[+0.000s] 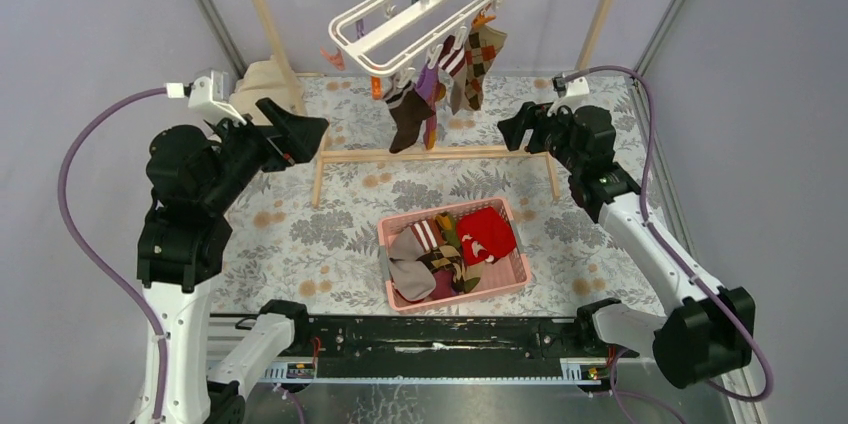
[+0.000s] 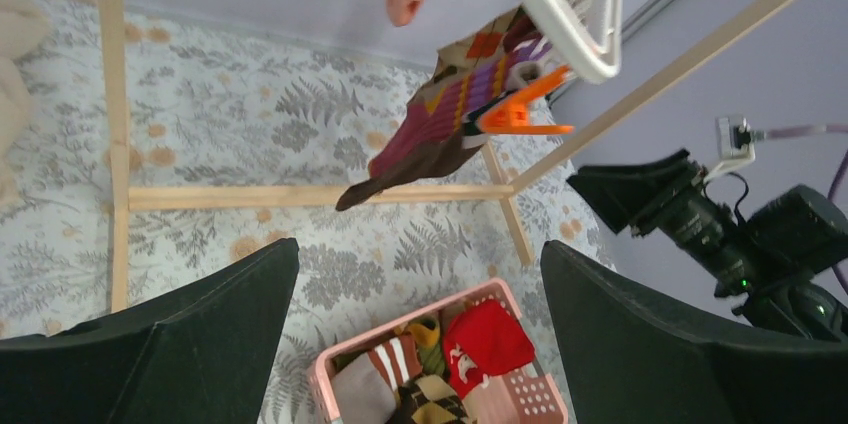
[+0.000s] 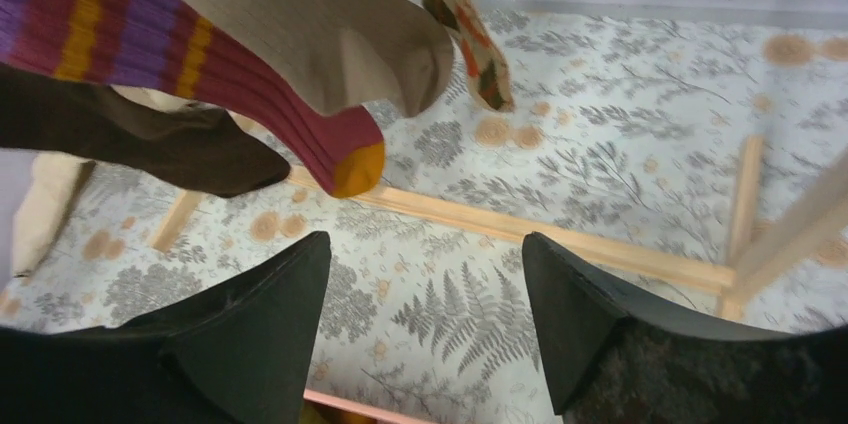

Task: Remove the socks clipped to the hanger
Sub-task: Adjust the hanger on the clothesline.

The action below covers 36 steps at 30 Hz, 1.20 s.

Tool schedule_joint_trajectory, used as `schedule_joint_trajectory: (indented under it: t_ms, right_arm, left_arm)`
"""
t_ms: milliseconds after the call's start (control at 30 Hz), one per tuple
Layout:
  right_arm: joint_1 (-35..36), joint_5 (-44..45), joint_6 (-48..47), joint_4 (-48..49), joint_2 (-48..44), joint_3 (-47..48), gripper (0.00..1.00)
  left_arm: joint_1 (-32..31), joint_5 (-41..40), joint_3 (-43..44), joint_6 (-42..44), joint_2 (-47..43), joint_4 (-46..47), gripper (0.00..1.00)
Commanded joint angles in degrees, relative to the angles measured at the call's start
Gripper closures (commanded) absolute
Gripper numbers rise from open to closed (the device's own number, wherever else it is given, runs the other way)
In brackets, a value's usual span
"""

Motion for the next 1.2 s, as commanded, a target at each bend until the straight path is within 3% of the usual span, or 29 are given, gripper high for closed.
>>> schedule_joint_trajectory:
  t_ms: [0,133,267,433,600,767,967,1167]
  right_arm:
    - [-1.89,-12.39,3.34,15.86,2.73,2.68,0.24]
    - [1.0,-17.86,1.76,15.78,4.57,6.88,0.31]
    - [8.22,-11.25,-3.81,11.43,1.46,7.69,0.37]
    - [12.96,0.22,-5.98,6.84,-0.26,11.46,0.34]
    - [13.7,8.03,-6.78,3.74,1.18,18.81,0.36]
    - [13.75,7.22,-6.26,3.15,4.71,26.14,0.38]
    - [15.22,5.13,-6.73,-5.42,13.88,39.75,0.4]
    - [17.16,11.07,-6.35,-5.18,13.51,38.76,0.43]
  left_arm:
    - [0.25,2.58,-3.77,-0.86,-1.85,-1.04,0.01]
    - [0.24,3.41,-7.4,-1.35,-2.39,0.4,0.01]
    - [0.24,4.28,-10.44,-2.3,-2.74,2.83,0.01]
    - [0.25,4.2,-11.56,-1.94,-1.96,3.52,0.01]
    - [0.18,5.55,-10.94,-2.87,-1.41,4.45,0.01]
    - [-0.17,5.92,-9.29,-3.03,-0.96,4.41,0.01]
    - [-0.2,5.9,-9.72,-3.23,-1.39,4.39,0.01]
    - [-0.2,5.87,-8.58,-2.7,-1.45,3.6,0.01]
